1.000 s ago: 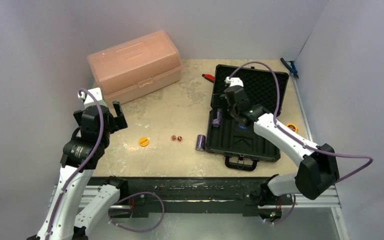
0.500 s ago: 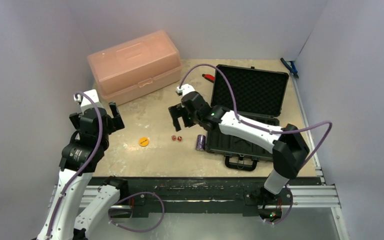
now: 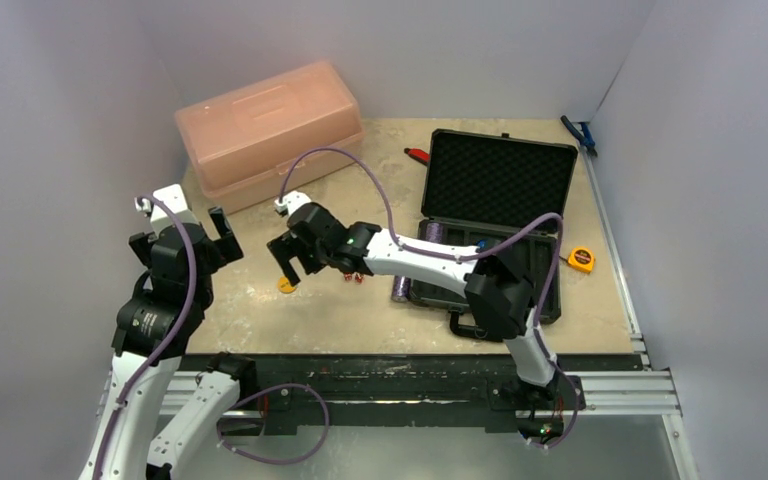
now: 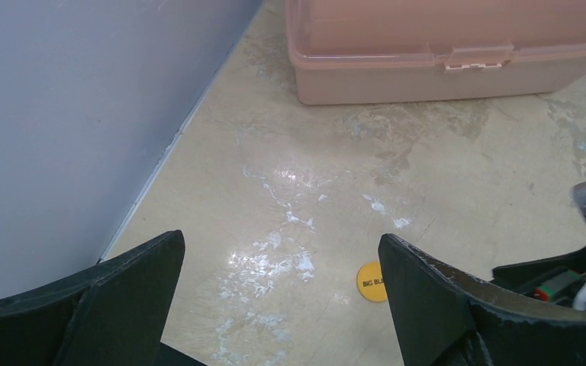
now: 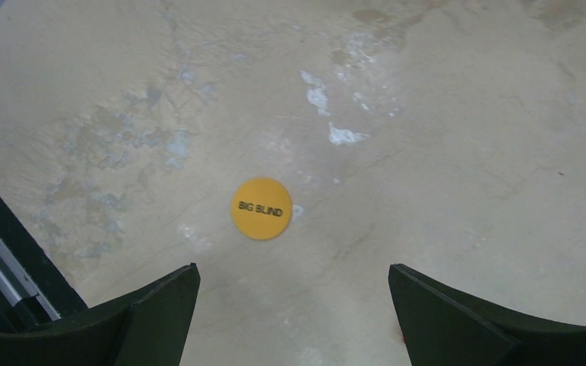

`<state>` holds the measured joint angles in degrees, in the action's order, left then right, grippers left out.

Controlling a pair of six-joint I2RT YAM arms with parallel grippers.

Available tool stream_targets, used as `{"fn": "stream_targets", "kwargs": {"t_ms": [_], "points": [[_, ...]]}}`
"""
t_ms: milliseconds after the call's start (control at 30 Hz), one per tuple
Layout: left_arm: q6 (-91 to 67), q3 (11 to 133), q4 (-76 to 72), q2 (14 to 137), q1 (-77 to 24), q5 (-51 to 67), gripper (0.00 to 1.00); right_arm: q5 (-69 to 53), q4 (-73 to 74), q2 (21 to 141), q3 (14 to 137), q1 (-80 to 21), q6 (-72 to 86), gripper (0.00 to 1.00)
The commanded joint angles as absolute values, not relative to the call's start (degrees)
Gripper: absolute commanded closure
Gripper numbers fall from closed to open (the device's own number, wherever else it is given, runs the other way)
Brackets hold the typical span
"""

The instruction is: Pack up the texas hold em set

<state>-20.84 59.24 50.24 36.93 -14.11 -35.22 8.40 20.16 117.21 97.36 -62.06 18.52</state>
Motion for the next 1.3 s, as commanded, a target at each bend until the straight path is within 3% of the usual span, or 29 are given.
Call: {"fn": "stream_targets", "kwargs": {"t_ms": [0,1267], "points": [[-22.2,59.06,48.18,36.12,-13.71,-36.61,0.0,9.36,21.88,119.73,104.41,-65.0,16.88,0.01],[-24.44,59.5,49.45,34.88,-13.63,-42.38,0.0,9.89,27.88,139.81,124.63,-70.39,15.72,0.01]]}}
